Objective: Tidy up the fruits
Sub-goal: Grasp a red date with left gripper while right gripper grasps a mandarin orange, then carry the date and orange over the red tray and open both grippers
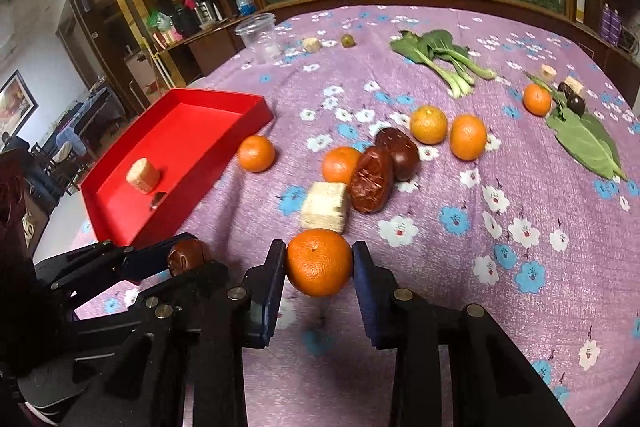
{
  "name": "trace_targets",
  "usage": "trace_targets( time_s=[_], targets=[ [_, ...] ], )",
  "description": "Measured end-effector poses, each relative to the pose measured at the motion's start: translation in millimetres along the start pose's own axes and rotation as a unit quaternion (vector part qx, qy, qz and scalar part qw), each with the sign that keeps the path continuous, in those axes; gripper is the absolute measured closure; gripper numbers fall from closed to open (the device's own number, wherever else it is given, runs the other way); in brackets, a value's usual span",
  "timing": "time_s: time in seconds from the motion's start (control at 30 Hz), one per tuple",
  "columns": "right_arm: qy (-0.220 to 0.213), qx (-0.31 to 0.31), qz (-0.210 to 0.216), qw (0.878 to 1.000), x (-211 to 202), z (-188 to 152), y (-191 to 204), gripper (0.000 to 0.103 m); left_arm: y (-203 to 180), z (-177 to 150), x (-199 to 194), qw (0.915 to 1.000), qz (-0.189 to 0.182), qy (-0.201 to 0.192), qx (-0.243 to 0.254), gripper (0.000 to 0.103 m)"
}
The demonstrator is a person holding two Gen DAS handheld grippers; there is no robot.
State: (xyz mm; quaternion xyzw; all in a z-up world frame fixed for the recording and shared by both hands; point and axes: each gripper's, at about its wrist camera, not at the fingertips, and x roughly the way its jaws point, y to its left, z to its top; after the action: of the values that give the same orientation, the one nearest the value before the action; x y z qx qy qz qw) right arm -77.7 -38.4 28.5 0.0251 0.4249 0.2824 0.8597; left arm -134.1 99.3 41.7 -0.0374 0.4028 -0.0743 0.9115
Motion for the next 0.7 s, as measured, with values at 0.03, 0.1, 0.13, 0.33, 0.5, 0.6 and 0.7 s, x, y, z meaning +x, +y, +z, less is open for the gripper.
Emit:
trace_targets(
  time_s=[0.03, 0.1, 0.13, 0.33, 0.5, 0.6, 0.7],
  targets=[
    [-0.002, -0.003, 0.002, 1.000, -2, 0, 3, 0.067, 3, 1, -4, 1.0000, 0.001, -0.004, -0.003, 0.072],
    [-0.003, -0.008, 0.005, 1.000, -3, 1, 9, 0.067, 9, 3, -10, 0.9999, 0.005, -0.011, -0.010, 0.072],
    [-0.004, -0.010, 0.006, 1.000, -4, 2, 11, 0.067, 16, 5, -15, 0.9996, 0.009, -0.018, -0.018, 0.072],
    [-0.007, -0.024, 0.014, 1.000, -7, 8, 25, 0.067, 66, 14, -40, 0.9951, 0.046, -0.048, -0.073, 0.072],
    [-0.002, -0.037, 0.029, 0.999, -2, 21, 44, 0.066, 123, 20, -54, 0.9859, 0.087, -0.065, -0.128, 0.072],
    [0.002, -0.047, 0.040, 0.998, 5, 31, 60, 0.066, 154, 24, -60, 0.9803, 0.109, -0.070, -0.149, 0.072],
    [0.007, -0.058, 0.051, 0.997, 17, 42, 78, 0.066, 174, 28, -55, 0.9776, 0.119, -0.065, -0.161, 0.072]
  ],
)
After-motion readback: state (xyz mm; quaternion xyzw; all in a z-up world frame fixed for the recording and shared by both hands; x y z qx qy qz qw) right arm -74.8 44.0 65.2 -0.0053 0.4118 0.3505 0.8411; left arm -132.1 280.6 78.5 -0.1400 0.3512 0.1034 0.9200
